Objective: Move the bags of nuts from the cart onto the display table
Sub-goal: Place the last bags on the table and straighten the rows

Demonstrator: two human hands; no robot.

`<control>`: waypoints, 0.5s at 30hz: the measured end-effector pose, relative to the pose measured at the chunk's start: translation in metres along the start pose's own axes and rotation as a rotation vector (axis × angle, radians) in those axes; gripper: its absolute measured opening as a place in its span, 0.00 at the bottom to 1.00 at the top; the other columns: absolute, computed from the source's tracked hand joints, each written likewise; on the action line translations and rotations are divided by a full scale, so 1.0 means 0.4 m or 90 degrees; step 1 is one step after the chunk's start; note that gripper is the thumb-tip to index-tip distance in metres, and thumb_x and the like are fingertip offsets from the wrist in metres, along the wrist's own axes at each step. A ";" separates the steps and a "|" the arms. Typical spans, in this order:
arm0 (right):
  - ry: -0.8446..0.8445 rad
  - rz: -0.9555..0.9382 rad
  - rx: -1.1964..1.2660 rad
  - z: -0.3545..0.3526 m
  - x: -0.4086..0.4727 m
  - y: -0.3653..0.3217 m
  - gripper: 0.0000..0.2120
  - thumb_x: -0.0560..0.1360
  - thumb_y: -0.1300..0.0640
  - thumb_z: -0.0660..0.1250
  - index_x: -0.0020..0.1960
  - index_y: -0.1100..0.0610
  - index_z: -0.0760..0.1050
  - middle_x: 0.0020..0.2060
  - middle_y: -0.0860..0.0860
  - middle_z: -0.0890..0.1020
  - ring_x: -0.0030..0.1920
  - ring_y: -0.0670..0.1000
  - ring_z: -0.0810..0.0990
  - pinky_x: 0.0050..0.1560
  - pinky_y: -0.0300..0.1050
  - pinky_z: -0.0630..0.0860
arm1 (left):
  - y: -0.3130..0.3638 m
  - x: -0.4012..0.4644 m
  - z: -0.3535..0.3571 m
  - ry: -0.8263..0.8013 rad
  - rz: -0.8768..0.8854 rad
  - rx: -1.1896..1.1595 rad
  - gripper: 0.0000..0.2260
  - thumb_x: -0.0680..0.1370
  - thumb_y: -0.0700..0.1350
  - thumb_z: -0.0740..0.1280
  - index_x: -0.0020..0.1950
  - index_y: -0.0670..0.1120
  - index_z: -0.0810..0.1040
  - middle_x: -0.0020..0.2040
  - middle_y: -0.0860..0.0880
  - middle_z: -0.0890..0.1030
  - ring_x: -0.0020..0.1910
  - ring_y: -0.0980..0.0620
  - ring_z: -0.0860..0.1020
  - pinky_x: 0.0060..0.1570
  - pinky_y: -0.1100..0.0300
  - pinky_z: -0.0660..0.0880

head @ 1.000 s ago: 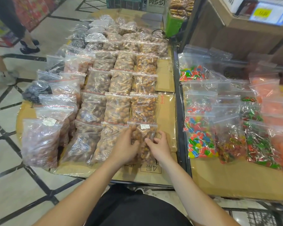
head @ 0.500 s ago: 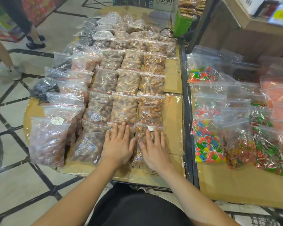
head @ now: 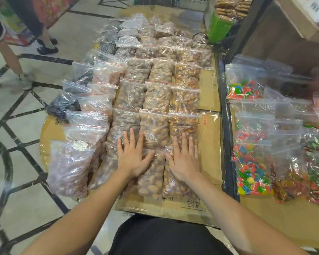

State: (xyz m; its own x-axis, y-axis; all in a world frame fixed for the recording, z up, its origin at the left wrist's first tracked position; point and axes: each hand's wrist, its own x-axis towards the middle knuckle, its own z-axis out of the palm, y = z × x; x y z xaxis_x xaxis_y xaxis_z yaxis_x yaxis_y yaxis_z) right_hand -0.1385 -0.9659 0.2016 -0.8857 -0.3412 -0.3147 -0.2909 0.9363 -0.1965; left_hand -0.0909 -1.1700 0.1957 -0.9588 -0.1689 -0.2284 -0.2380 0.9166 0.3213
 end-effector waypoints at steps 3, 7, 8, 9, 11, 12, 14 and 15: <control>0.001 0.008 -0.004 -0.013 0.010 -0.005 0.36 0.83 0.34 0.41 0.83 0.50 0.34 0.82 0.56 0.32 0.81 0.63 0.32 0.80 0.66 0.37 | 0.013 0.024 -0.037 0.039 0.025 -0.025 0.29 0.81 0.65 0.52 0.80 0.54 0.60 0.83 0.42 0.39 0.80 0.35 0.35 0.75 0.35 0.36; 0.066 0.037 0.023 -0.058 0.067 -0.036 0.36 0.83 0.35 0.43 0.84 0.51 0.39 0.83 0.55 0.36 0.82 0.64 0.35 0.79 0.66 0.37 | 0.036 0.143 -0.092 0.086 0.069 0.044 0.28 0.82 0.63 0.51 0.80 0.53 0.60 0.84 0.43 0.46 0.81 0.34 0.40 0.77 0.33 0.38; 0.076 0.039 0.030 -0.069 0.090 -0.044 0.35 0.84 0.35 0.44 0.85 0.50 0.39 0.83 0.55 0.36 0.82 0.64 0.35 0.80 0.67 0.37 | 0.025 0.169 -0.096 0.079 0.086 0.074 0.30 0.82 0.65 0.49 0.82 0.54 0.57 0.84 0.44 0.45 0.81 0.34 0.39 0.77 0.33 0.37; 0.084 0.042 0.033 -0.080 0.114 -0.052 0.35 0.83 0.35 0.44 0.85 0.48 0.40 0.83 0.55 0.36 0.82 0.65 0.35 0.80 0.67 0.37 | 0.009 0.191 -0.094 0.079 0.101 0.099 0.31 0.82 0.66 0.48 0.83 0.55 0.55 0.84 0.44 0.45 0.81 0.35 0.39 0.76 0.32 0.37; 0.082 0.057 0.033 -0.089 0.155 -0.062 0.34 0.83 0.34 0.44 0.84 0.46 0.40 0.83 0.56 0.35 0.81 0.66 0.34 0.79 0.69 0.38 | -0.026 0.205 -0.078 0.082 0.115 0.146 0.31 0.81 0.69 0.43 0.83 0.61 0.50 0.84 0.44 0.46 0.81 0.33 0.40 0.74 0.29 0.37; 0.076 0.069 0.031 -0.087 0.167 -0.066 0.34 0.83 0.34 0.44 0.84 0.45 0.40 0.82 0.56 0.34 0.81 0.67 0.34 0.79 0.70 0.37 | -0.035 0.202 -0.070 0.081 0.115 0.163 0.31 0.80 0.71 0.41 0.82 0.63 0.46 0.84 0.44 0.45 0.80 0.32 0.39 0.73 0.28 0.36; 0.060 0.073 -0.010 -0.071 0.181 -0.077 0.34 0.83 0.33 0.43 0.83 0.42 0.37 0.81 0.59 0.31 0.79 0.70 0.31 0.77 0.71 0.34 | -0.037 0.202 -0.057 0.059 0.112 0.169 0.30 0.79 0.71 0.37 0.81 0.66 0.41 0.84 0.45 0.42 0.79 0.30 0.37 0.71 0.25 0.35; 0.051 0.067 -0.040 -0.060 0.183 -0.081 0.34 0.82 0.32 0.42 0.83 0.41 0.35 0.80 0.60 0.29 0.78 0.71 0.30 0.77 0.72 0.33 | -0.035 0.208 -0.056 0.041 0.112 0.170 0.30 0.79 0.71 0.36 0.81 0.66 0.39 0.83 0.45 0.40 0.79 0.30 0.35 0.70 0.24 0.35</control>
State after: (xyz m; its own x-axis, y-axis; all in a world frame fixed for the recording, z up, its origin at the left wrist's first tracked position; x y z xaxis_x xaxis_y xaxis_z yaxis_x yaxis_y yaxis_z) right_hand -0.2026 -1.0193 0.2075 -0.9379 -0.2349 -0.2552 -0.2140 0.9709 -0.1071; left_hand -0.1707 -1.2048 0.1929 -0.9915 -0.0136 -0.1297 -0.0263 0.9949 0.0969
